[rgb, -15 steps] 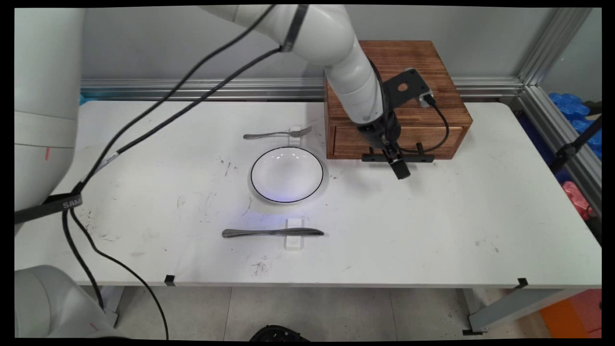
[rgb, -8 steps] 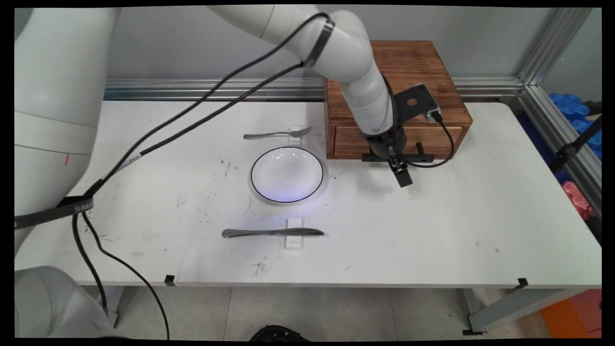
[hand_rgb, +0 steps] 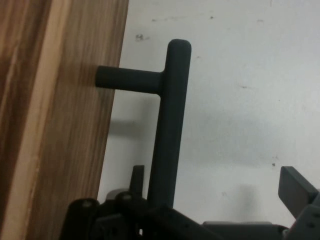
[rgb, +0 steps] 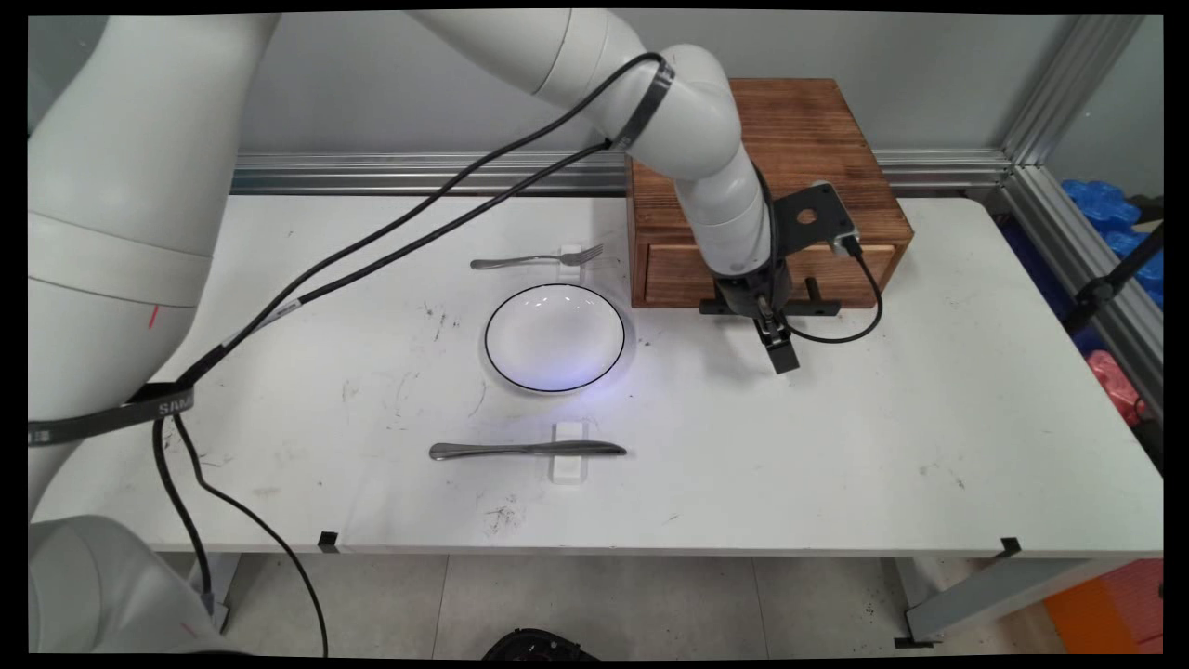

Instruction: Open the drawer

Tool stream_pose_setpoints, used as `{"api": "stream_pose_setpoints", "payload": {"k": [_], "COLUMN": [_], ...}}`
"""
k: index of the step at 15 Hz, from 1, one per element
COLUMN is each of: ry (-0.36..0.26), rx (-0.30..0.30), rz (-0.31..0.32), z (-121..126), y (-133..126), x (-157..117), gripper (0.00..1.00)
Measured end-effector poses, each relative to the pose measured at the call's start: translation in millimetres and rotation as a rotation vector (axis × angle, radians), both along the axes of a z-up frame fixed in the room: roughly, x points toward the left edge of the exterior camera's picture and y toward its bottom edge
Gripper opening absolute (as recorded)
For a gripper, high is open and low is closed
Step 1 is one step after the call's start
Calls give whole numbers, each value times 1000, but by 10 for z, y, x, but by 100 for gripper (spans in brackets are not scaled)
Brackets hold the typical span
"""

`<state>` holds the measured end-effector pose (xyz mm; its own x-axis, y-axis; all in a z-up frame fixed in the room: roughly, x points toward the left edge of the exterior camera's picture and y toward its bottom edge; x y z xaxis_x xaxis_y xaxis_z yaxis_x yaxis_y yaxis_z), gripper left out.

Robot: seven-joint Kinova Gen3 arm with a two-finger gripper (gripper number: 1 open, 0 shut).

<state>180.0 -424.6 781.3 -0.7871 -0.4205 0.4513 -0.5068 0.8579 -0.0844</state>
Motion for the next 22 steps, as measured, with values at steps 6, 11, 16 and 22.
{"api": "stream_pose_setpoints", "payload": {"k": [6, 11, 16, 22], "ry": [-9, -9, -7, 1], "rx": [10, 31, 54, 74], "rz": [-27, -55, -86, -110], "z": [-41, -19, 16, 57], "y": [78, 254, 490, 763], "x": [-69, -122, -188, -301], "gripper": [100, 100, 100, 100]}}
